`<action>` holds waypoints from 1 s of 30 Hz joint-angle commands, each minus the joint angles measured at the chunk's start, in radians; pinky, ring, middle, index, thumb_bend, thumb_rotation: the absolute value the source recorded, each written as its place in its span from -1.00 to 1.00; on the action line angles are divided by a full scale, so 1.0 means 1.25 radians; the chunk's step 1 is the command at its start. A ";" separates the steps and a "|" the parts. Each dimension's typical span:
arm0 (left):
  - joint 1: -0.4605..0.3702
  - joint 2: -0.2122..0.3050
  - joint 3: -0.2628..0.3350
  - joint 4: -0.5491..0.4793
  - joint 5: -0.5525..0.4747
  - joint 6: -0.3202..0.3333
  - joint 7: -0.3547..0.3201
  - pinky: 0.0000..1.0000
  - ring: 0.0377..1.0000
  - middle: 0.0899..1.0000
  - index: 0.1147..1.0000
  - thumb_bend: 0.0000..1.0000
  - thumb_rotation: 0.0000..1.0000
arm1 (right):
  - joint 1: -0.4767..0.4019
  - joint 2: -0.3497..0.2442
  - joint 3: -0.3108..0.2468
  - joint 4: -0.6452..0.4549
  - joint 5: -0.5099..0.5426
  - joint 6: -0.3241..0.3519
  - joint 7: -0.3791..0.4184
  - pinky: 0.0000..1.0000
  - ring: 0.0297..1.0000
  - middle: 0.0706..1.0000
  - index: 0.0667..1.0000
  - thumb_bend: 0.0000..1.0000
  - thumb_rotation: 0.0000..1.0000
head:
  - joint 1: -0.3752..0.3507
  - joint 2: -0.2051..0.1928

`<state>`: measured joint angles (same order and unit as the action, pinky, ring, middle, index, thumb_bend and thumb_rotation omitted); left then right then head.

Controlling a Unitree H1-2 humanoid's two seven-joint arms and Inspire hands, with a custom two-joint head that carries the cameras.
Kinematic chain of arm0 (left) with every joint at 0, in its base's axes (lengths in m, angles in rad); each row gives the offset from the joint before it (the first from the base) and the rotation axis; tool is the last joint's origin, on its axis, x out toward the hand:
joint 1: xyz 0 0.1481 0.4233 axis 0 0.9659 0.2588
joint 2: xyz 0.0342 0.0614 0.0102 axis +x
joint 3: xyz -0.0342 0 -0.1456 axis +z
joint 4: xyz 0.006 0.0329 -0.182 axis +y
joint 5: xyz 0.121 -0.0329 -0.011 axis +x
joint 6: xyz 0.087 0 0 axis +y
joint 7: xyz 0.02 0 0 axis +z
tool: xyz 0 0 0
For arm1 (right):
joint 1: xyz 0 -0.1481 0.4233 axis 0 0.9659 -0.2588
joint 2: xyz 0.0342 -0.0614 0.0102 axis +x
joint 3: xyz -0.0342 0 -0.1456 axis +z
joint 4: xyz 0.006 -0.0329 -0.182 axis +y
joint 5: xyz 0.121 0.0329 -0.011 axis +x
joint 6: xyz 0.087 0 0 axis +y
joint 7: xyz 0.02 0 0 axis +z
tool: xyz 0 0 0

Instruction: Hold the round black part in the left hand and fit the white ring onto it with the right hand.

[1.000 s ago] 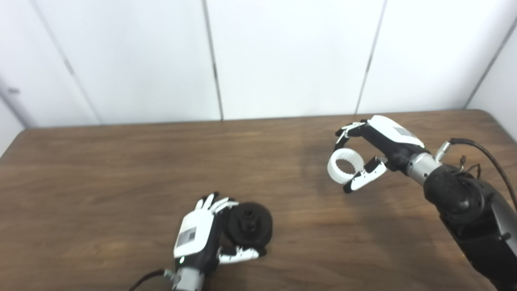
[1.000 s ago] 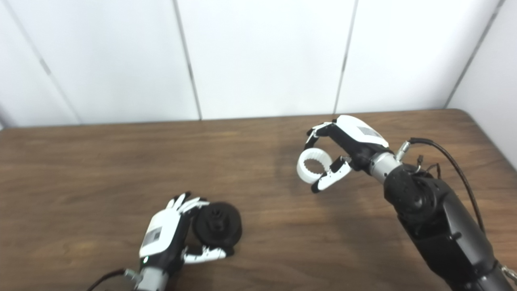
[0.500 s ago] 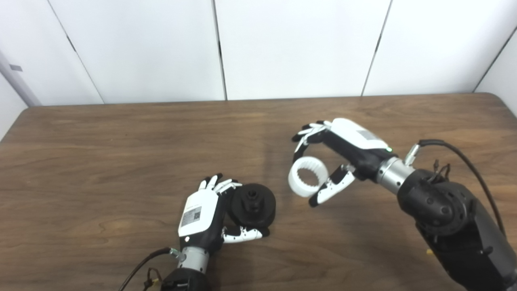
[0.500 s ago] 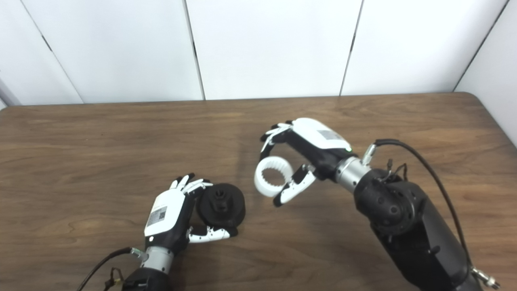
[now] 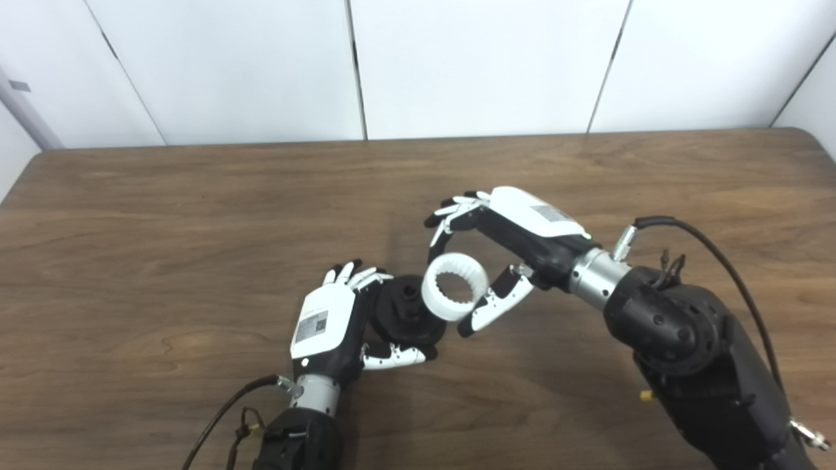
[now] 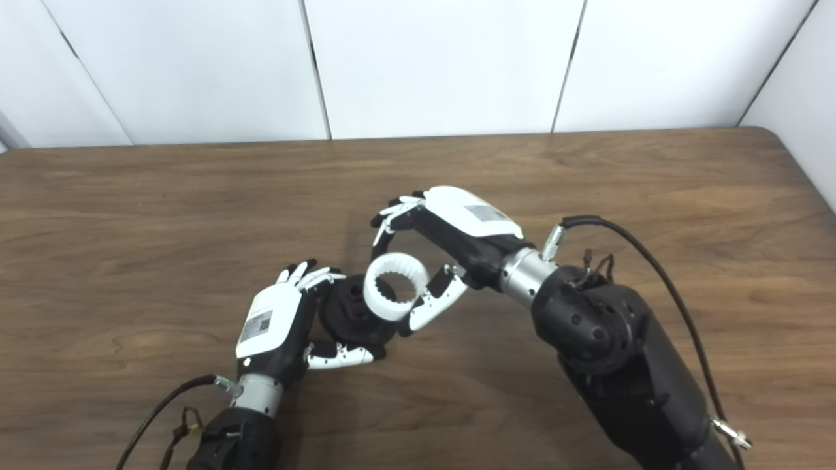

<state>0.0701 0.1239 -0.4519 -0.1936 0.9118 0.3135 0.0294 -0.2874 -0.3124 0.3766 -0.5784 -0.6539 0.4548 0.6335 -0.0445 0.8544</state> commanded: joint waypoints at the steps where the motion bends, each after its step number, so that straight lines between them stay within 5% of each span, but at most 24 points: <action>1: 0.033 0.011 -0.030 0.033 0.024 0.034 -0.075 1.00 0.92 0.65 -0.17 0.05 -0.87 | -0.031 0.011 0.000 -0.001 -0.006 -0.026 -0.019 1.00 0.88 0.66 -0.11 0.05 -0.72 | -0.001 0.002; 12: 0.033 0.006 -0.041 0.032 0.034 0.045 -0.081 1.00 0.91 0.65 -0.17 0.05 -0.87 | -0.037 0.044 0.033 0.087 -0.033 -0.097 -0.064 1.00 0.88 0.65 -0.11 0.05 -0.72 | 0.007 -0.001; 30: 0.025 0.003 -0.065 0.040 0.031 0.043 -0.082 1.00 0.89 0.63 -0.17 0.05 -0.87 | -0.048 0.048 0.024 0.147 -0.040 -0.124 -0.088 1.00 0.90 0.66 -0.11 0.05 -0.72 | 0.014 -0.007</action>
<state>0.0622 0.1254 -0.4818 -0.2026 0.9296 0.3423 0.0248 -0.3031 -0.2537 0.4189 -0.3799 -0.7068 0.3378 0.5486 -0.0276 0.8422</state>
